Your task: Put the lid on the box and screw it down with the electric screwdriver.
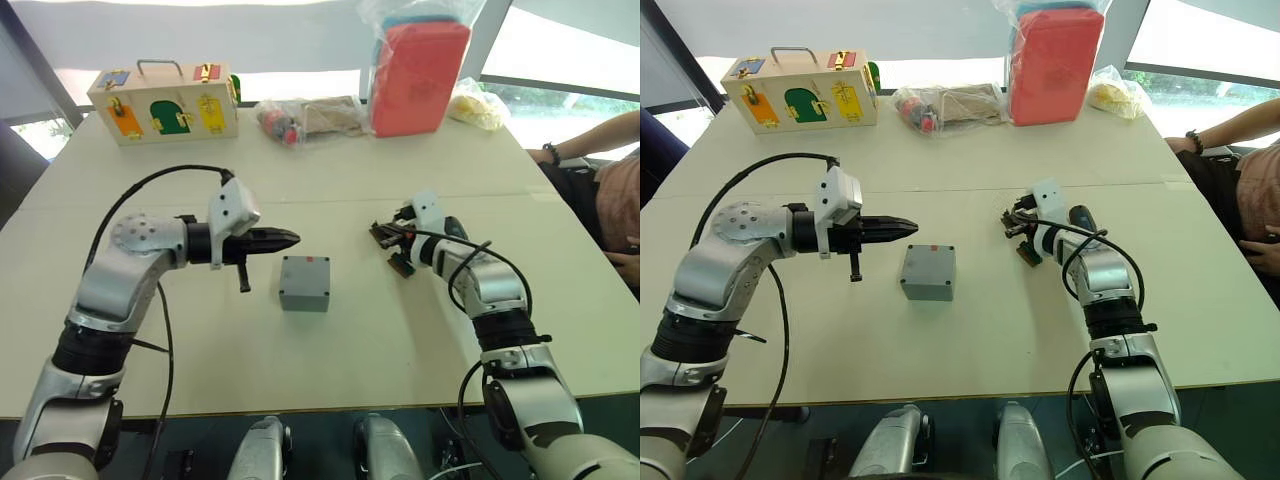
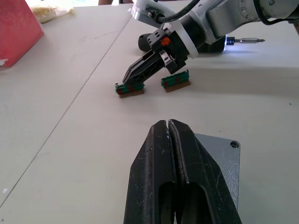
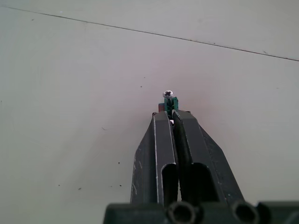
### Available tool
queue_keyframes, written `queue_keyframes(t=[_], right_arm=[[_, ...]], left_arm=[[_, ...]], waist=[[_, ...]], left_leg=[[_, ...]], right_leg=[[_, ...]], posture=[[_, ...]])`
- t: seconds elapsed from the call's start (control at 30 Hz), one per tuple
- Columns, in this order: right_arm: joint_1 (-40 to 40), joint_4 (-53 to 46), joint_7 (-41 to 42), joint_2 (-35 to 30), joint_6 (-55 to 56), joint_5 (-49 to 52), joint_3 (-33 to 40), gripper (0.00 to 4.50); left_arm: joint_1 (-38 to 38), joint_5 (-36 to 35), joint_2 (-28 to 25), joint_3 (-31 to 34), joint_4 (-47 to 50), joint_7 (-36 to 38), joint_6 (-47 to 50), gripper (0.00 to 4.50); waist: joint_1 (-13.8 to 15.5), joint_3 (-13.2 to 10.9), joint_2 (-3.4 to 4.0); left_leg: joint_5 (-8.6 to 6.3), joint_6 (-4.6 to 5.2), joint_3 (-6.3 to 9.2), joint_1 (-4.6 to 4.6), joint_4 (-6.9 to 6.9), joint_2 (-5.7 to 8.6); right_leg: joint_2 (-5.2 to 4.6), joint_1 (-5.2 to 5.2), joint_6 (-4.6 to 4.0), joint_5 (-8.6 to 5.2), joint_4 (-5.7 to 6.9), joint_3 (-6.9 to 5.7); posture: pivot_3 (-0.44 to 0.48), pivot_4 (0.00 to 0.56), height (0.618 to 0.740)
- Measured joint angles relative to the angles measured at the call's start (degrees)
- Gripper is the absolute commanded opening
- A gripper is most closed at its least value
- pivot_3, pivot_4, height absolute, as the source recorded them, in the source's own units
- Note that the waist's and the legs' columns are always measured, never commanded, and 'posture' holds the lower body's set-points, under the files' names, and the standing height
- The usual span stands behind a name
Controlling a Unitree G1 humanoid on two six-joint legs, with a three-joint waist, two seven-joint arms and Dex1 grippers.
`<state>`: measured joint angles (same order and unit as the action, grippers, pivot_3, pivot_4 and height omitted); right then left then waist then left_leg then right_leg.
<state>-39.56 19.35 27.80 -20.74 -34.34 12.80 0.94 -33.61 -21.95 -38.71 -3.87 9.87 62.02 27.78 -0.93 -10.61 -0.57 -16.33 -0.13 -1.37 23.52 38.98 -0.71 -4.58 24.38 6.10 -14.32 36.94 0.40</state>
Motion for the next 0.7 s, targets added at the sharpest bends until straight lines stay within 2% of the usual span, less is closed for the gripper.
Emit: queue_keyframes(t=[0.33,0.4,0.53,0.7], right_arm=[[0.0,-16.0,2.34,-1.75,-13.31,7.14,2.57,0.06],[0.43,-24.52,3.46,-2.36,-20.7,11.51,2.6,0.06],[1.67,-33.02,3.6,-1.48,-26.84,15.63,1.0,0.06],[4.69,-35.35,2.23,0.11,-28.86,16.68,-3.0,0.06]], left_arm=[[0.32,0.01,0.09,-1.31,0.0,0.16,0.05,0.0],[0.81,-0.01,-0.17,-1.31,0.0,0.34,0.05,0.0],[1.91,-0.01,-0.68,-1.32,0.0,0.81,0.04,0.0],[2.38,-0.01,-1.22,-1.32,0.0,1.29,0.05,0.0]], waist=[[0.07,-0.02,0.03],[0.11,-0.02,0.03],[0.08,-0.01,0.02],[0.31,-0.01,0.02]], left_leg=[[0.0,0.0,0.05,0.0,0.0,-0.01],[0.0,0.01,0.09,0.0,0.0,-0.02],[0.0,0.01,0.11,0.0,0.0,-0.02],[0.0,0.01,0.09,0.0,0.01,0.02]], right_leg=[[0.0,0.02,0.0,0.0,0.01,0.02],[0.0,0.02,0.0,0.0,0.01,0.02],[0.01,0.03,0.0,0.0,0.02,0.02],[-0.05,0.02,-0.01,0.0,0.02,0.02]], posture=[[0.0,0.15,0.73],[0.0,0.15,0.73],[0.0,0.15,0.73],[0.0,0.15,0.73]])
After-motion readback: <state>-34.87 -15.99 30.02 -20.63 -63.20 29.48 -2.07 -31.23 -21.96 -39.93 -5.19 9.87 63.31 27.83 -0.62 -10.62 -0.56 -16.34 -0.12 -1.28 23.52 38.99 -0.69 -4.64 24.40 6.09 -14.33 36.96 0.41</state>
